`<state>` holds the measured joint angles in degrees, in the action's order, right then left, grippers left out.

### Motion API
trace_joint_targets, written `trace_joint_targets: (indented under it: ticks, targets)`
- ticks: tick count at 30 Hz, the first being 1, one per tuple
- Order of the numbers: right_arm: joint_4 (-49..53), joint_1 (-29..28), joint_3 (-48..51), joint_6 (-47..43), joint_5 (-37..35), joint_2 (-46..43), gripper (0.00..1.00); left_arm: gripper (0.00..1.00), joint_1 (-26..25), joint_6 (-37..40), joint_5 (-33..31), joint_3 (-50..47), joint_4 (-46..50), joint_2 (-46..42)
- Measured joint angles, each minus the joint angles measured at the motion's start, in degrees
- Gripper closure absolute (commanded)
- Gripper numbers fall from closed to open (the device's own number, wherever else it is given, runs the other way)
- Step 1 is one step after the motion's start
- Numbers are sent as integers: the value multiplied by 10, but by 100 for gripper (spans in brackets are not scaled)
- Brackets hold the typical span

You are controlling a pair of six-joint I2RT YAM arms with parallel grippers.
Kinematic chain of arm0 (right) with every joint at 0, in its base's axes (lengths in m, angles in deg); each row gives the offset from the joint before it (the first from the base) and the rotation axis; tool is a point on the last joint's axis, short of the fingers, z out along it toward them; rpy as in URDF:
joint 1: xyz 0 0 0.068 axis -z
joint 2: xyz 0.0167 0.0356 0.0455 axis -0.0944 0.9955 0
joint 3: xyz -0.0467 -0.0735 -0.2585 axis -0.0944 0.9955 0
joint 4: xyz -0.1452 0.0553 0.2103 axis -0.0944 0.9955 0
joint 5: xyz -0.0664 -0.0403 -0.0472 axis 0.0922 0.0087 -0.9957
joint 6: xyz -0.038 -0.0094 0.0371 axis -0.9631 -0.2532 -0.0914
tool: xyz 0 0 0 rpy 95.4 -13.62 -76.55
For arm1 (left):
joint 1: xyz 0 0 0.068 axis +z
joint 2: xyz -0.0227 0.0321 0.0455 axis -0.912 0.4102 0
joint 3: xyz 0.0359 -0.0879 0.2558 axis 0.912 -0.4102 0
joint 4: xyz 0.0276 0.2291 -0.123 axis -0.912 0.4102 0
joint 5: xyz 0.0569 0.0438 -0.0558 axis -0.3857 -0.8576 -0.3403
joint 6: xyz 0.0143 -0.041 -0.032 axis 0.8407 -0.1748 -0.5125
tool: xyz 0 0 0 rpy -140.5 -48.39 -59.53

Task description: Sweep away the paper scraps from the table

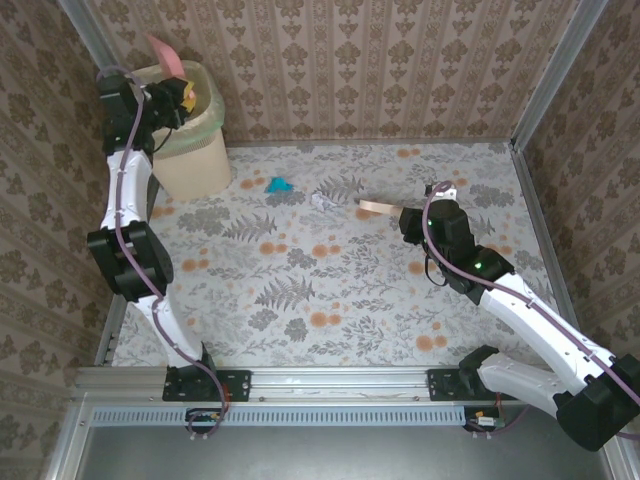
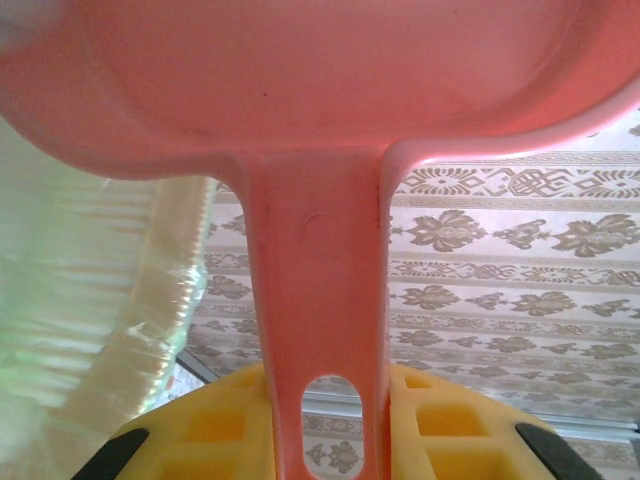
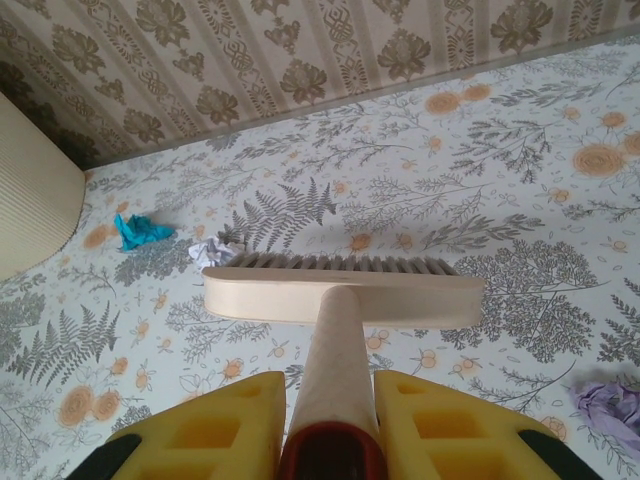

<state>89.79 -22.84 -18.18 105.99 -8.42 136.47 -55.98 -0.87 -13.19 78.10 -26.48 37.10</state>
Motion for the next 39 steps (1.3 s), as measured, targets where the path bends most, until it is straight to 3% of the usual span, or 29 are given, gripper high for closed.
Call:
trace_joint_targets:
  ticks: [9, 19, 25, 31, 39]
  targets:
    - [0, 0, 0, -1, 1, 0, 100, 100, -1, -20, 0, -36, -25, -30]
    - [0, 0, 0, -1, 1, 0, 100, 100, -47, 57, 0, -60, 28, -174]
    - [1, 0, 0, 1, -1, -1, 100, 100, -136, 152, -10, -134, 95, -295]
    - [3, 3, 0, 14, -24, -17, 100, 100, -254, 270, -62, -291, 176, -403]
    - [15, 8, 0, 56, -58, -26, 100, 100, -381, 413, -177, -433, 293, -437]
